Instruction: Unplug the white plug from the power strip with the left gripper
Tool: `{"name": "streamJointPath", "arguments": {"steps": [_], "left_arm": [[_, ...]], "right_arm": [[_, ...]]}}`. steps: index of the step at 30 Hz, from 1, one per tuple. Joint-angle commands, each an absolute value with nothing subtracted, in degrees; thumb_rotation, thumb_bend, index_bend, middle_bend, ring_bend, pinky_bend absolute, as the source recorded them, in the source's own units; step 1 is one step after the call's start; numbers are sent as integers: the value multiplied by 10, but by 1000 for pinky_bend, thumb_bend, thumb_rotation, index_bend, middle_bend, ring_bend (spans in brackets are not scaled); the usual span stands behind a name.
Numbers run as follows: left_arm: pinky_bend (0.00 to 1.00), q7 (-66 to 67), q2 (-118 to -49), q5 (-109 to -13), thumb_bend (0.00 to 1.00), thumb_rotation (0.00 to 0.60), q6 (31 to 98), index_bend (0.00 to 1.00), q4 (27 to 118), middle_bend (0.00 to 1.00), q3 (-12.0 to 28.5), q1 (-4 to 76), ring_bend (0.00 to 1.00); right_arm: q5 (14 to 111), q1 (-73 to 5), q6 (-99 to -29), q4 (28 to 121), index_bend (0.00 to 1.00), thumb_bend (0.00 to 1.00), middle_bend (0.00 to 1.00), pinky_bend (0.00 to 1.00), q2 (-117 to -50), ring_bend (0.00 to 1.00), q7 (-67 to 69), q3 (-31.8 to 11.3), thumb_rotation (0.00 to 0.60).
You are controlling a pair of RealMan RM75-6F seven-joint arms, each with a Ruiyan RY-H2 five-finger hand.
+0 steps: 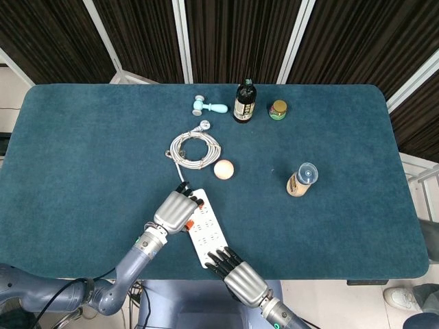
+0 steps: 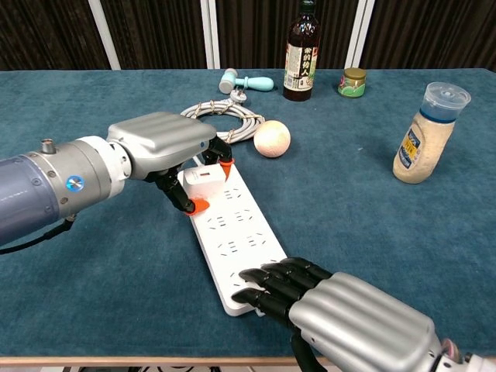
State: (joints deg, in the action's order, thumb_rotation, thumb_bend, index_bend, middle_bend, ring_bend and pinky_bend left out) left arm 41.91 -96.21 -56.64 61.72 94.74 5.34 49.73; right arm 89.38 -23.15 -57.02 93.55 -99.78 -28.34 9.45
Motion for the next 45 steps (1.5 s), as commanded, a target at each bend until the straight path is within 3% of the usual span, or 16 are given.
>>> {"name": "streamJointPath", "arguments": {"steps": [1,18,33,45], "left_arm": [[123,422,-966,-564,339,600,619,756,947,751,57,498,264],[124,427,-941,-564,339,600,614,767,960,760,40,487,273],[132,421,-959,-567,339,600,617,771,963,765,68,497,280],[133,436,-943,-558,339,600,619,771,983,765,58,495,280]], "right_arm": [[894,-231,-570,936,112,935,68,97,-999,50,-284,95,600],[895,-228,-569,935,112,935,68,97,-1003,51,-287,98,600],[894,-226,-568,936,113,936,68,97,-1005,50,-289,99,600],[894,-226,-568,939,113,935,68,97,-1004,51,-287,99,600]]}}
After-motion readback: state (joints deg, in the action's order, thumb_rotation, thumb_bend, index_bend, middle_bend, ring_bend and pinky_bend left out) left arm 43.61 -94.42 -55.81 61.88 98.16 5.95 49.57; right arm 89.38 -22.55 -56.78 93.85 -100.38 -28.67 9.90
